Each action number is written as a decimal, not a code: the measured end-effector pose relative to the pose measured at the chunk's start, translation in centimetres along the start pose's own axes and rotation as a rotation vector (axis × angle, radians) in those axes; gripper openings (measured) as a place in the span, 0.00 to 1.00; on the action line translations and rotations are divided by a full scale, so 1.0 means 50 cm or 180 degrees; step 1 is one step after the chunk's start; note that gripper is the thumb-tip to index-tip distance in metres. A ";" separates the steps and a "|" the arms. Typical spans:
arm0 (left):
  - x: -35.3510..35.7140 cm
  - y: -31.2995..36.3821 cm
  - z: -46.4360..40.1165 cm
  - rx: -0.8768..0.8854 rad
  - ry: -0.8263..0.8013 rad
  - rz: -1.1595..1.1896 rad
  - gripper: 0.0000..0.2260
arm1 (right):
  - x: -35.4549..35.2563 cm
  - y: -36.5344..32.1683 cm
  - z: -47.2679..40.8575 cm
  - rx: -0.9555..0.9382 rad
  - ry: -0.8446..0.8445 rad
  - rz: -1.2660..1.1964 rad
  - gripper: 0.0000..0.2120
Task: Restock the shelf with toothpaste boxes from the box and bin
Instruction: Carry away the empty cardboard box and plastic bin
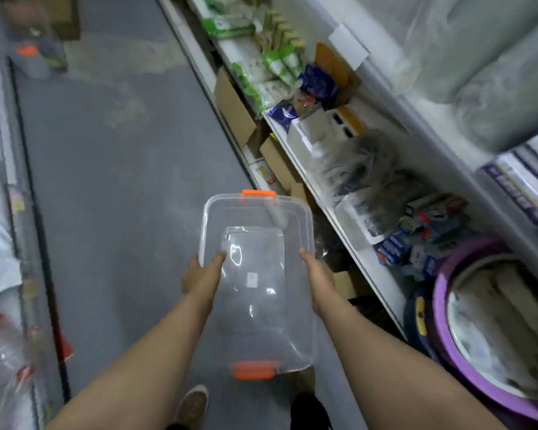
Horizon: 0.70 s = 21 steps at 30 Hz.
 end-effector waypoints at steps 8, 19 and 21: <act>0.004 0.145 0.279 0.0746 -0.0555 -0.0912 0.41 | -0.151 -0.036 0.299 -0.0331 0.1043 -0.1006 0.29; 0.160 -0.059 0.638 0.1089 -0.1705 -0.1815 0.36 | -0.450 0.220 0.663 -0.0123 0.2325 -0.1535 0.37; 0.188 -0.138 0.700 0.1104 -0.1838 -0.1909 0.34 | -0.494 0.256 0.761 -0.0037 0.2567 -0.1578 0.34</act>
Point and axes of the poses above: each hand's wrist, its own z-axis away from the middle knuckle, its own x-axis out of the palm, y = z × x, the point moved 8 cm from there along -z, towards the middle knuckle, and after that the axes turned 13 degrees about -x, right-handed, at the moved point
